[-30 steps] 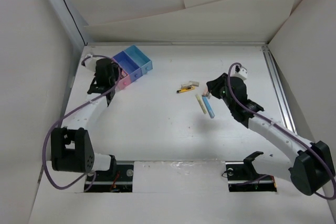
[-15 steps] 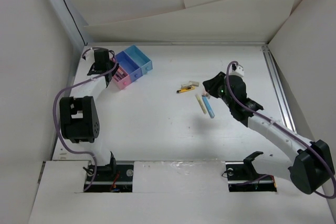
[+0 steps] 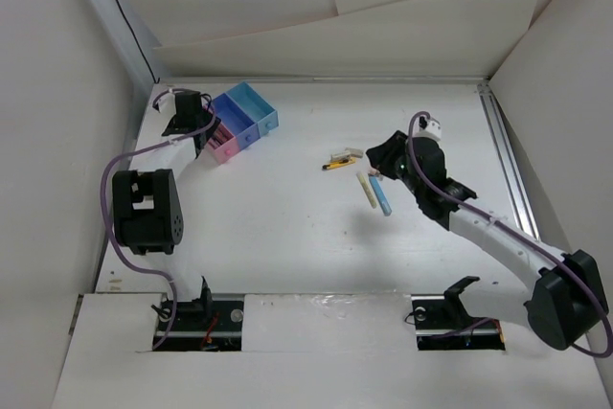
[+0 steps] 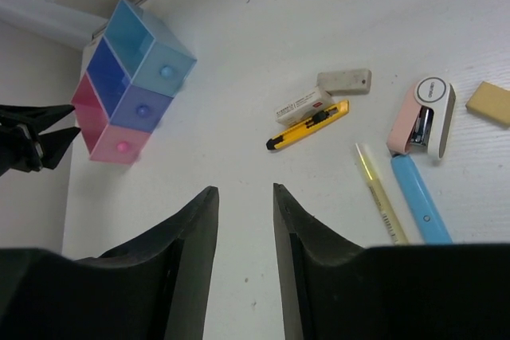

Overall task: Sort the stationery into containers
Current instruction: Place the pen in the storage box, then pick up the pen from the center of the board.

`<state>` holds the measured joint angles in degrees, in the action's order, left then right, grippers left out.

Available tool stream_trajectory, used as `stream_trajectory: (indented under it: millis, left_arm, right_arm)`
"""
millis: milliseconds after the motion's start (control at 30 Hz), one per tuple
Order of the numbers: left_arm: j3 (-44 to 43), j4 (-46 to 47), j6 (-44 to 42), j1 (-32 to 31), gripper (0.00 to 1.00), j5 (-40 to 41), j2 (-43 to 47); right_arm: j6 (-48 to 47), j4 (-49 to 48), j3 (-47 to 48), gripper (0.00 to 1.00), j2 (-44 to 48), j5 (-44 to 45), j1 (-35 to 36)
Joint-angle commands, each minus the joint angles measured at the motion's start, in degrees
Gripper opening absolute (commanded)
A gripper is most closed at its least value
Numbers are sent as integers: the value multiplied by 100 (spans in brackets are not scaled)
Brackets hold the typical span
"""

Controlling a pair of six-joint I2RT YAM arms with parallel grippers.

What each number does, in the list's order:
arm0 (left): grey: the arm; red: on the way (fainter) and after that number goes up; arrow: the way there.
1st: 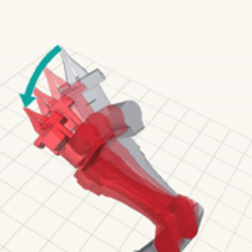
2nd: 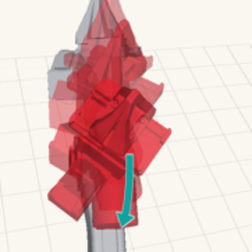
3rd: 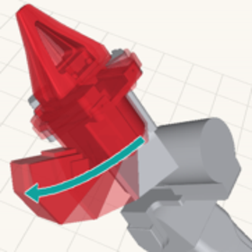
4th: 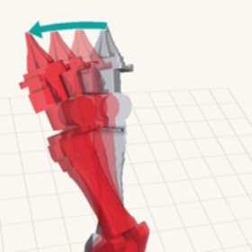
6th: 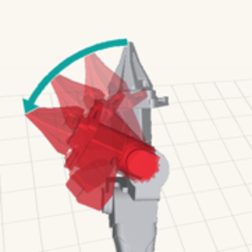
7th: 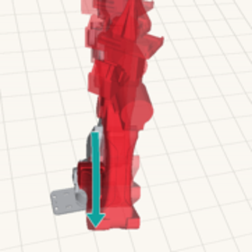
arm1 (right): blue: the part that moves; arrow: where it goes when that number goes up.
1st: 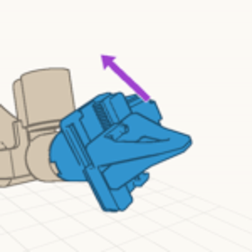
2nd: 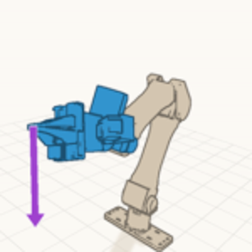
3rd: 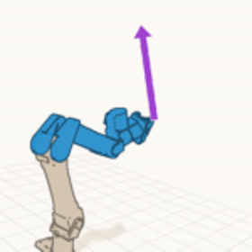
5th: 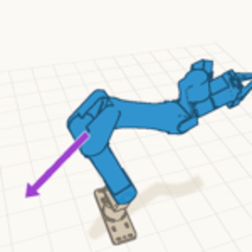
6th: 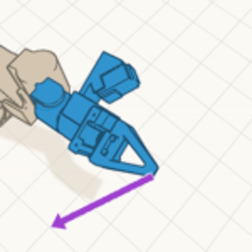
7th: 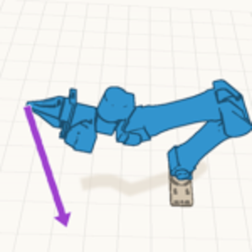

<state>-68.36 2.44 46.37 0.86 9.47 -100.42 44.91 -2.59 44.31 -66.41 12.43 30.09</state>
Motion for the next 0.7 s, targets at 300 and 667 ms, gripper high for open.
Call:
stream_trajectory:
  millis: [300,667]
  left_arm:
    - [1702,2082,48,-885,40,-321,2289]
    - [2994,3060,-312,-2503,39,-1447,2764]
  right_arm:
    - [-114,407,166,41,-495,286,41]
    - [-61,1691,-19,36,-777,279,41]
